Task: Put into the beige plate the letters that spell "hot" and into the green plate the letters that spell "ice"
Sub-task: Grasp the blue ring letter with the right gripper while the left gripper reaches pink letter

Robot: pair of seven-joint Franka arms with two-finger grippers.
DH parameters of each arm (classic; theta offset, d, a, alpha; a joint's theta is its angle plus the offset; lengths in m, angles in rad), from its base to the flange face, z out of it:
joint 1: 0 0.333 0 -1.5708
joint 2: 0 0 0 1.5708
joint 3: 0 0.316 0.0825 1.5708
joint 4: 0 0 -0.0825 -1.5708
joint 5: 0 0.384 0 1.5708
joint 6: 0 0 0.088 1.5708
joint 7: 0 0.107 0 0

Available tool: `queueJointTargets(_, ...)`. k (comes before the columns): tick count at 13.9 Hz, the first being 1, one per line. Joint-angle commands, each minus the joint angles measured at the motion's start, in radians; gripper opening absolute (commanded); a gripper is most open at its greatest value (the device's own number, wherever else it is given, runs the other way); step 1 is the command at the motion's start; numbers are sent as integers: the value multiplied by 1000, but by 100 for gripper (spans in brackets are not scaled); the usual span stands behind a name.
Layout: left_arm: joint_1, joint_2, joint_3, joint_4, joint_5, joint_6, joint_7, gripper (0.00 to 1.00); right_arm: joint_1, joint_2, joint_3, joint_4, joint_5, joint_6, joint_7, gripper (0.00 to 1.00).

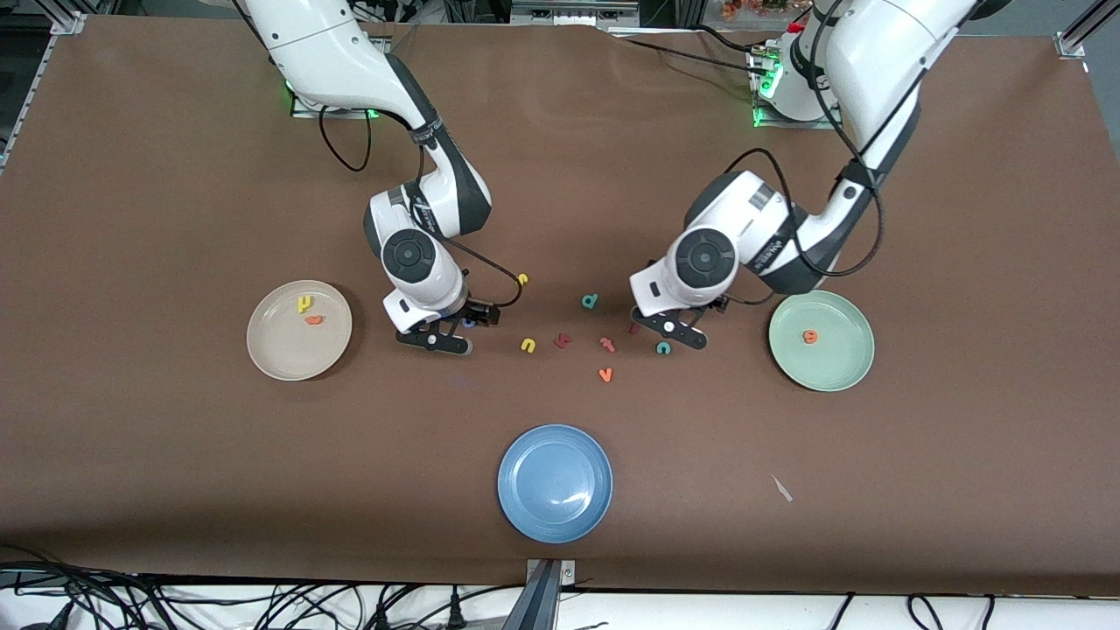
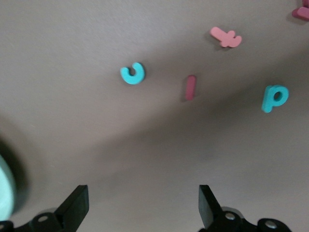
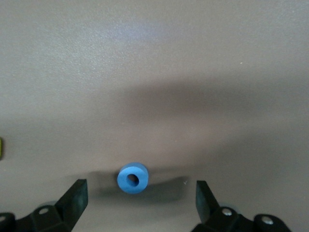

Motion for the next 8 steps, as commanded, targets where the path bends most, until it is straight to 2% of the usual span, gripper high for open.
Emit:
queueJointTargets(1, -24, 17, 5, 19, -22, 1, -99, 100, -1, 21, 0, 27, -6, -1, -11, 95)
queueJointTargets(3, -73, 30, 11, 13, -8, 94, -198, 100, -1, 21, 0, 27, -3, -1, -9, 88)
queueJointTargets(5, -78, 67, 14, 14, 11, 172, -213, 100, -1, 23, 0, 27, -2, 1, -2, 73)
queueJointTargets(6, -78, 84, 11, 13, 59, 209, -207, 100, -1, 26, 0, 27, -2, 2, -2, 72)
queueJointTargets(8, -84, 116, 9, 14, 132, 232, -205, 97, -1, 30, 0, 27, 1, 4, 0, 60)
